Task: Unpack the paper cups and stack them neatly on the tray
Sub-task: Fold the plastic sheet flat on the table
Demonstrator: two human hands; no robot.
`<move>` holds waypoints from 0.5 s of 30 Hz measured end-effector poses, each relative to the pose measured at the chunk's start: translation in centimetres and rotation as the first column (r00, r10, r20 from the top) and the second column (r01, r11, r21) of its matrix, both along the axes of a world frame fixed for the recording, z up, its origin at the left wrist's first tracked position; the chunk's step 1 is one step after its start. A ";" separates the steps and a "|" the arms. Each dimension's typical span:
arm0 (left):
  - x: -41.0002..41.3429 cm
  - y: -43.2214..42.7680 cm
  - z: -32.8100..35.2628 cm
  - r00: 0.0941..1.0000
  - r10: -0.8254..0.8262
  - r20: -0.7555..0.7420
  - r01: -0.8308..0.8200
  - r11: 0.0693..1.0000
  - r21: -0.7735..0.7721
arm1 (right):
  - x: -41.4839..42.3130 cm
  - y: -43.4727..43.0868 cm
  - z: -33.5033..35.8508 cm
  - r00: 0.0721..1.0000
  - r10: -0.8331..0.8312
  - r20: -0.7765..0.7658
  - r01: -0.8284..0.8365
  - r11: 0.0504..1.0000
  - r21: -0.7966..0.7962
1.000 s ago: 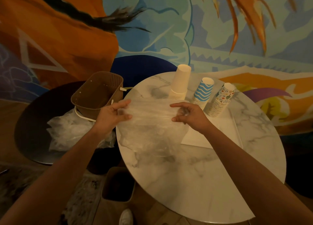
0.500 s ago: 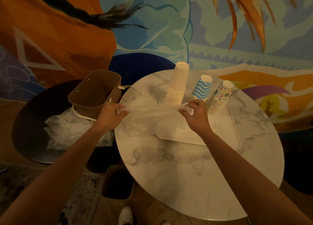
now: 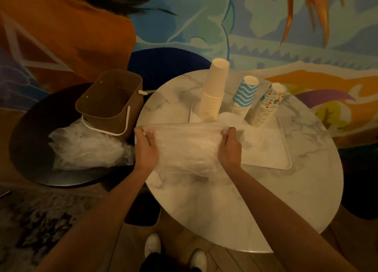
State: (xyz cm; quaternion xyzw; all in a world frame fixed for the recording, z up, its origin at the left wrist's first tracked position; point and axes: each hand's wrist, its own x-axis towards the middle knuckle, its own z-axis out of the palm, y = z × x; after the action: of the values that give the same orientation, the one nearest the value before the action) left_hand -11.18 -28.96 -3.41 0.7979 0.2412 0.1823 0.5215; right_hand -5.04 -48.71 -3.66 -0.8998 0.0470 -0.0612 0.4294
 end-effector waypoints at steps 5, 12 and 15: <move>-2.0 -0.7 -4.5 0.985 0.079 -0.155 -0.064 0.993 0.103 | -2.4 -2.4 -4.2 0.980 -0.018 -0.200 -0.005 0.994 -0.113; -3.8 -2.6 -7.4 0.945 0.057 -0.322 -0.002 0.986 0.168 | -5.0 -4.6 -7.7 0.925 -0.095 -0.368 0.007 0.973 -0.233; -4.3 -2.8 -7.9 0.954 -0.006 -0.299 0.060 0.984 0.169 | -5.5 -4.8 -7.5 0.927 -0.138 -0.350 0.046 0.964 -0.261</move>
State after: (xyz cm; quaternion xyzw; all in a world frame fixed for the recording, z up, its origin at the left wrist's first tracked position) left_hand -15.47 -31.72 -11.29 0.8631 0.2865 0.0720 0.4096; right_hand -10.58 -53.52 -11.18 -0.9387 0.1603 0.0813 0.2941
